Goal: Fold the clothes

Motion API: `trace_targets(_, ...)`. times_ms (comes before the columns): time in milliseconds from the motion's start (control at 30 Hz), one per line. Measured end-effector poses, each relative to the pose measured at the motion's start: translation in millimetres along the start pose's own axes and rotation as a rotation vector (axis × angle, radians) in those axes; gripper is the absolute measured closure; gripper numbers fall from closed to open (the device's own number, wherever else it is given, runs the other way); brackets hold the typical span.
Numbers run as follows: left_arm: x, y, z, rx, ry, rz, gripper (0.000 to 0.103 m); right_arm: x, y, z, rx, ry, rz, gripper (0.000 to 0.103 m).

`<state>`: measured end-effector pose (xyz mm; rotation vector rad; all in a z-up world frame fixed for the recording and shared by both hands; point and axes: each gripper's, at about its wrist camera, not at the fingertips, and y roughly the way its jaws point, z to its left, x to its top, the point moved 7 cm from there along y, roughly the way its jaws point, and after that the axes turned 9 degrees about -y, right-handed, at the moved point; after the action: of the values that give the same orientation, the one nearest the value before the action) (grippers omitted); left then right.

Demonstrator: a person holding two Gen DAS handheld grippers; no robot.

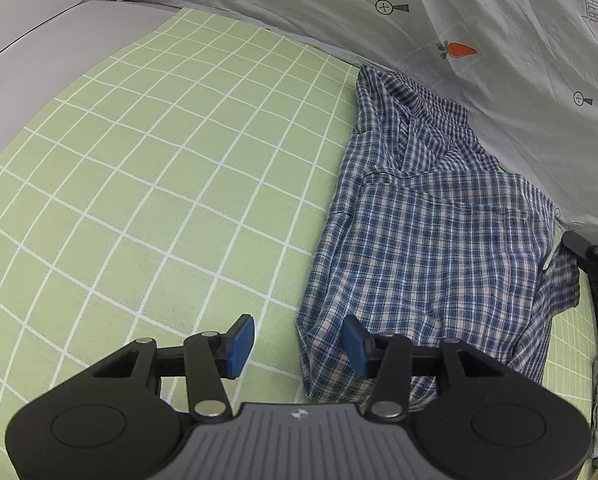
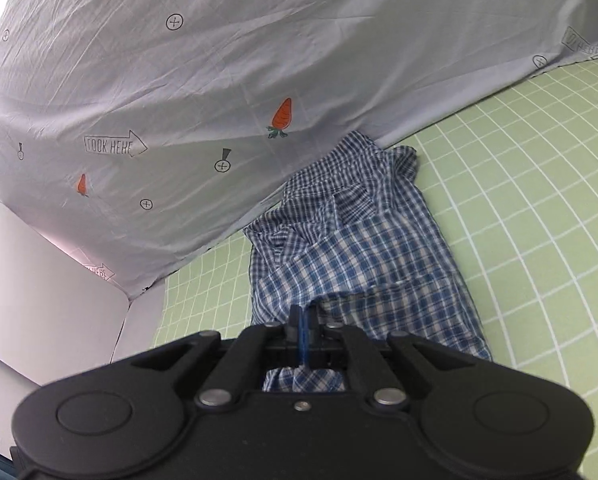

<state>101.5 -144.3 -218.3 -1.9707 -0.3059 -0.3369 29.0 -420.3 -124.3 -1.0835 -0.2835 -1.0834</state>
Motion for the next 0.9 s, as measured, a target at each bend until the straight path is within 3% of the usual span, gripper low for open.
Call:
trace_targets(167, 7, 10, -8, 0.004, 0.005, 0.008, 0.053, -29, 55, -11, -0.064, -0.048, 0.206, 0.097)
trace_targets(200, 7, 11, -11, 0.002, 0.014, 0.008, 0.053, -31, 49, -15, -0.050, -0.017, 0.191, 0.096)
trace_targets(233, 8, 11, -13, 0.000, 0.023, 0.007, 0.053, -33, 42, -18, -0.034, 0.015, 0.172, 0.089)
trace_targets(267, 8, 12, -15, -0.004, 0.031, 0.007, 0.053, -32, 33, -25, -0.045, 0.025, 0.142, 0.068)
trace_targets(300, 7, 14, -16, -0.013, 0.034, 0.012, 0.053, -30, 24, -31, -0.056, 0.034, 0.112, 0.059)
trace_targets(333, 6, 16, -18, -0.023, 0.037, 0.018, 0.053, -28, 14, -37, -0.068, 0.042, 0.081, 0.056)
trace_targets(433, 6, 23, -21, -0.046, 0.044, 0.030, 0.054, -27, -9, -59, -0.124, 0.056, 0.022, 0.059)
trace_targets(567, 14, 34, -29, -0.086, 0.052, 0.031, 0.054, -40, -8, -93, -0.218, 0.065, 0.073, 0.065)
trace_targets(700, 21, 49, -40, -0.141, 0.039, 0.057, 0.056, -52, 7, -105, -0.215, 0.082, 0.120, 0.063)
trace_targets(767, 20, 54, -47, -0.154, 0.058, 0.076, 0.078, -57, 14, -103, -0.177, 0.073, 0.136, 0.066)
trace_targets(800, 19, 55, -50, -0.143, 0.070, 0.079, 0.099, -59, 16, -101, -0.163, 0.064, 0.146, 0.073)
trace_targets(833, 18, 55, -51, -0.132, 0.083, 0.074, 0.101, -59, 15, -99, -0.173, 0.049, 0.150, 0.091)
trace_targets(867, 18, 51, -52, -0.130, 0.095, 0.056, 0.102, -60, 14, -97, -0.184, 0.035, 0.155, 0.101)
trace_targets(900, 19, 43, -53, -0.122, 0.109, 0.023, 0.102, -57, 9, -95, -0.202, 0.021, 0.129, 0.101)
